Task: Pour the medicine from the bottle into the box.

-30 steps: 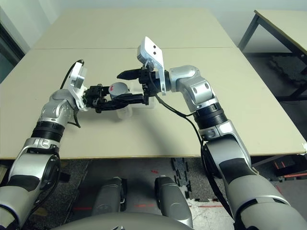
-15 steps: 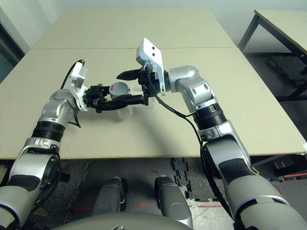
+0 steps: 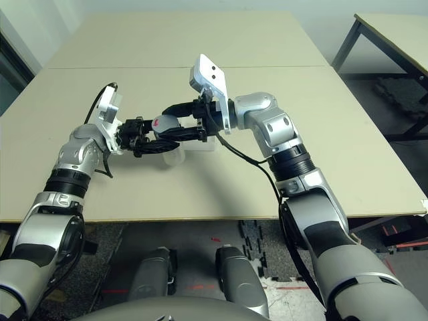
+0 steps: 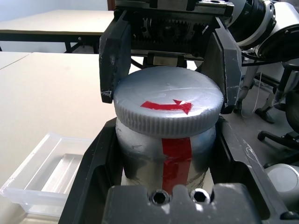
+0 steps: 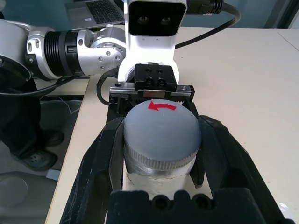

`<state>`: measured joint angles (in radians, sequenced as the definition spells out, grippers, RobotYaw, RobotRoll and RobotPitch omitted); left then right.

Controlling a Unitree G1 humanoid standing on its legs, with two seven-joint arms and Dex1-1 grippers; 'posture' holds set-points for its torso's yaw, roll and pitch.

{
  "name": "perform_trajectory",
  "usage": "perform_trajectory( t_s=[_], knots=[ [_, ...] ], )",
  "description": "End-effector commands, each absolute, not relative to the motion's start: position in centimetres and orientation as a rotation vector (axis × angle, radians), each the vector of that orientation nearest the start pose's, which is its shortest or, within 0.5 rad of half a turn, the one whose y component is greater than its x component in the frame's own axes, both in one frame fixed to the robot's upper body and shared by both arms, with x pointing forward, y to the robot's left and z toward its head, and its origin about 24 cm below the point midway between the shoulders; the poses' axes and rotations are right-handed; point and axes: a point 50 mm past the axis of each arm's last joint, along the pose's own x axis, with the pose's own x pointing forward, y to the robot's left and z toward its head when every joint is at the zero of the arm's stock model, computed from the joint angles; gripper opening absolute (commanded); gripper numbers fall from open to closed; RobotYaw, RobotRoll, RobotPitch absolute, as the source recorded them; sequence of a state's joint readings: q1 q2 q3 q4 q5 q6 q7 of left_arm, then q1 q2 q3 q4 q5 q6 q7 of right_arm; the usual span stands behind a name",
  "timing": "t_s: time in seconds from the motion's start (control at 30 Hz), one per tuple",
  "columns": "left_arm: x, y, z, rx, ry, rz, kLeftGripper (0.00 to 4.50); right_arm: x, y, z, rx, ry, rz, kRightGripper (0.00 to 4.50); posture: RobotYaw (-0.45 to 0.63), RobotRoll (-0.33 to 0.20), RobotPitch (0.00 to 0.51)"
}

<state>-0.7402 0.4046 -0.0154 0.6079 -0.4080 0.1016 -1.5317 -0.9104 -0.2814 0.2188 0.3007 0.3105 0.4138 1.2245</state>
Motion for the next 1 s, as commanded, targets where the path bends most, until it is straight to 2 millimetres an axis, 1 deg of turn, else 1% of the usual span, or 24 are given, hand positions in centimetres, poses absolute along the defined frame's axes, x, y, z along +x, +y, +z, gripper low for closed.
perform_trajectory(
  t_s=[0.03,0.37,0.6,0.63,0.7,0.73,0.8,0.9,0.97,1.0],
  knots=[
    [33.6,15.8,14.6,0.037,-0.053,-1.524,2.72,33.3,-6.4,20.5,-0.144,-0.045,1.515,2.57,-0.06,0.0,0.089],
    [33.7,16.3,14.4,0.053,-0.042,-1.508,2.72,34.5,-8.2,21.6,-0.055,-0.131,1.371,2.57,-0.06,0.0,0.084],
    [33.9,16.4,14.3,0.06,-0.038,-1.503,2.72,35.1,-9.9,21.6,-0.043,-0.148,1.277,2.57,-0.06,0.0,0.081],
    [33.9,16.4,14.4,0.063,-0.039,-1.499,2.72,35.5,-10.8,21.2,-0.056,-0.137,1.231,2.57,-0.06,0.0,0.081],
    [34.0,16.6,14.5,0.071,-0.045,-1.488,2.72,36.4,-13.3,19.5,-0.096,-0.09,1.103,2.57,-0.06,0.0,0.08],
    [34.1,16.6,14.5,0.073,-0.048,-1.484,2.72,36.6,-14.1,18.9,-0.116,-0.074,1.061,2.57,-0.06,0.0,0.08],
    [34.2,16.7,14.6,0.074,-0.051,-1.481,2.72,37.1,-16.7,16.6,-0.124,-0.01,0.952,2.57,-0.06,0.0,0.082],
    [34.2,16.7,14.6,0.075,-0.054,-1.478,2.72,37.0,-19.7,13.5,-0.165,0.077,0.824,2.57,-0.06,0.0,0.084],
    [34.2,16.7,14.6,0.077,-0.056,-1.474,2.72,36.8,-21.2,11.8,-0.184,0.123,0.738,2.57,-0.06,0.0,0.085],
    [34.2,16.8,14.6,0.078,-0.057,-1.473,2.72,36.7,-21.7,11.3,-0.187,0.136,0.71,2.57,-0.07,0.0,0.086]
  ],
)
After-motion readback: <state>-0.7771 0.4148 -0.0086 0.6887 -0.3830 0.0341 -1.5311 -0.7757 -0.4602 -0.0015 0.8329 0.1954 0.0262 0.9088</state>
